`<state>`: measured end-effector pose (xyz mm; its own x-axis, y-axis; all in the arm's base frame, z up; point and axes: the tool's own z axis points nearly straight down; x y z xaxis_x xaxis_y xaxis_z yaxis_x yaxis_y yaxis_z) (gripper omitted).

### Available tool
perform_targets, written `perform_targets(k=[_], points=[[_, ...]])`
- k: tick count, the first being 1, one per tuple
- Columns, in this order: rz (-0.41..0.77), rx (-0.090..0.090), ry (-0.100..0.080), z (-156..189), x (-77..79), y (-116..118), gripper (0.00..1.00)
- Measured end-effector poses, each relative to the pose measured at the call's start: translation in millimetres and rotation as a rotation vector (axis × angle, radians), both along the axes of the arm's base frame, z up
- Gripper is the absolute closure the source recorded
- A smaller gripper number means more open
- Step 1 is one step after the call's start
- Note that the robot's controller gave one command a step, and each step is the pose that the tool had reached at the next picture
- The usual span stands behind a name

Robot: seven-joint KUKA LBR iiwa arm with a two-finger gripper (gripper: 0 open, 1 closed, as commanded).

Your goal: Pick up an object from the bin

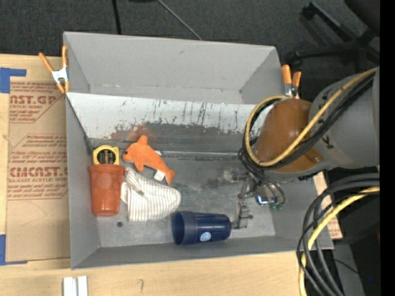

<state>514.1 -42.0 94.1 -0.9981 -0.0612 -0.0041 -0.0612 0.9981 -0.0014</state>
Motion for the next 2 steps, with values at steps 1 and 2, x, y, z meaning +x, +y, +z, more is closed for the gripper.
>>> perform_targets(k=[1, 2], points=[[0.006, 0.003, 0.007, -23.7, -11.8, 21.1, 0.00], [0.227, 0.001, 0.005, -24.0, -29.8, 36.7, 1.00]])
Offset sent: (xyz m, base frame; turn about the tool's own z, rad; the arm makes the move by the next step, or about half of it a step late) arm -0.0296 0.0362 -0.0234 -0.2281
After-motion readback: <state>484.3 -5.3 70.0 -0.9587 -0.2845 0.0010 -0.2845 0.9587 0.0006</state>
